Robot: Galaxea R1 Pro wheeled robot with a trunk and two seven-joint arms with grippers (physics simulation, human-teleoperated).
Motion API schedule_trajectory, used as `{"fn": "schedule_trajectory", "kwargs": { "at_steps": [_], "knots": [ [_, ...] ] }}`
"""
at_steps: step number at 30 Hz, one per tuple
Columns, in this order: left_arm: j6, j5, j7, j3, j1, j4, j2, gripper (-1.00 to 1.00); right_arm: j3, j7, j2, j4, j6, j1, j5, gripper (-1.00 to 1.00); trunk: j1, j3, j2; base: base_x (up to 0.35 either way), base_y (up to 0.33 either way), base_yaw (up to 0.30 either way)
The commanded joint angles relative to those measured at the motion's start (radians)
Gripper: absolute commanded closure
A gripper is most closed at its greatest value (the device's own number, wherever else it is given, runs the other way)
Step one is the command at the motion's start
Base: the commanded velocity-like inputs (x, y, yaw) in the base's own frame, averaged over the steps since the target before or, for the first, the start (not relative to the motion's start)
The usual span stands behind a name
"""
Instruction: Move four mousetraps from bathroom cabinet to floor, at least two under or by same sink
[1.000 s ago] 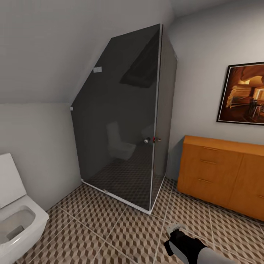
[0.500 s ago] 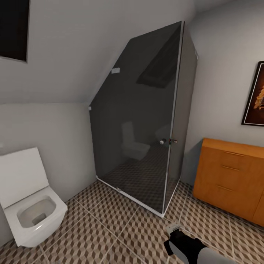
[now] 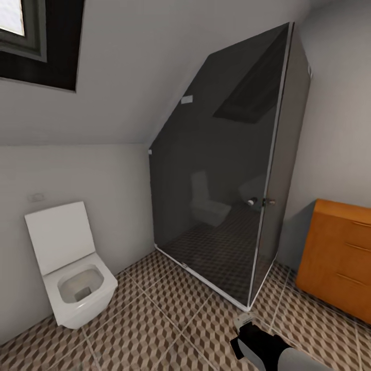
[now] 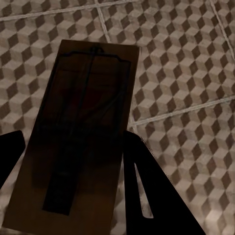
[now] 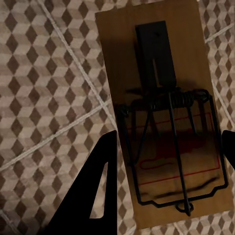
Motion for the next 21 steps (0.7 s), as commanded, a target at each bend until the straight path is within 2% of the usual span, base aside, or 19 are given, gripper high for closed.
{"fn": "schedule_trajectory", "kwargs": {
  "at_steps": [1, 21],
  "knots": [
    [-0.004, 0.009, -0.003, -0.002, -0.001, 0.003, 0.001, 1.00, 0.007, -0.006, -0.001, -0.004, 0.004, -0.001, -0.013, 1.00, 0.000, -0.001, -0.001, 0.000, 0.000, 0.275],
    [-0.004, 0.010, -0.003, -0.002, -0.001, 0.004, -0.001, 1.00, 0.007, -0.007, 0.000, -0.004, 0.004, -0.001, -0.013, 1.00, 0.000, -0.001, -0.001, 0.000, 0.000, 0.275]
  ]
}}
